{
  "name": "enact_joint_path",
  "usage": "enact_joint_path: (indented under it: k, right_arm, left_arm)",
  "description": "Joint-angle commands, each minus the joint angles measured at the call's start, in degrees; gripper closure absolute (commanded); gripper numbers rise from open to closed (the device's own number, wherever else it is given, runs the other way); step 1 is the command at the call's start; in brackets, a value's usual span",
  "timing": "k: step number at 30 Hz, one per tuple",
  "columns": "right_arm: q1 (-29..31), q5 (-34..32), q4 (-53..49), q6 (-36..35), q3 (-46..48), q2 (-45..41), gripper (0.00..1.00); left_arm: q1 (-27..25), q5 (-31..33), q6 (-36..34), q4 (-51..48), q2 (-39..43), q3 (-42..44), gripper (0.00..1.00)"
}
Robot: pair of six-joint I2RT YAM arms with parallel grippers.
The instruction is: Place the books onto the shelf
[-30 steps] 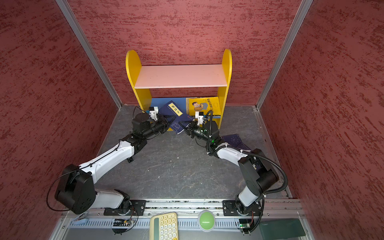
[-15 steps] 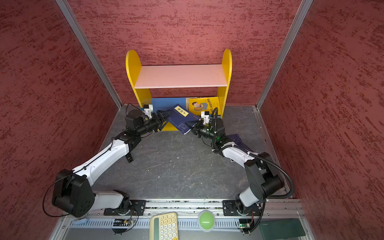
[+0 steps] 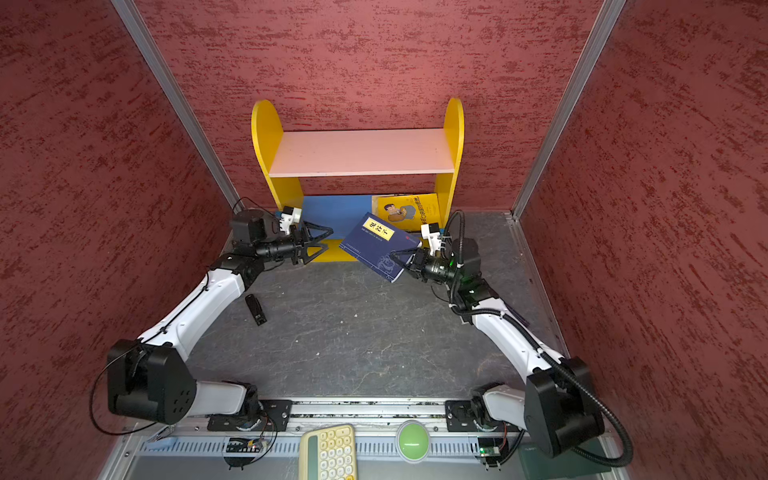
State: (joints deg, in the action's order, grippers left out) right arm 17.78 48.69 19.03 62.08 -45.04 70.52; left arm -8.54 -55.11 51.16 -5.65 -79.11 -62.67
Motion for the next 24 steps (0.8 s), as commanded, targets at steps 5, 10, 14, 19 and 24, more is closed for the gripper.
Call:
enact_joint_path:
  k: [5, 10, 14, 19, 24]
  right_arm:
    - [-0.2, 3.6, 3.8, 1.2, 2.5, -3.2, 0.99]
    - [-0.2, 1.5, 6.3, 3.4, 5.6, -6.7, 0.98]
    - [-0.1, 0.8, 4.6, 3.5, 6.4, -9.1, 0.98]
    - [-0.1, 0.4, 4.3, 4.0, 7.9, -12.5, 0.95]
    - [-0.2, 2.8, 3.6, 4.5, 7.2, -11.8, 0.96]
  left_arm:
    - [-2.2, -6.8, -5.5, -1.2, -1.1, -3.0, 0.25]
    - [-6.0, -3.4, -10.8, -8.0, -2.1, -5.3, 0.26]
    - [-7.3, -2.0, -10.9, -8.5, -3.0, -5.7, 0.27]
    - [-8.0, -1.2, -11.2, -8.8, -3.7, -5.9, 0.27]
    - [-8.4, -1.6, -12.7, -10.9, -5.6, -7.3, 0.31]
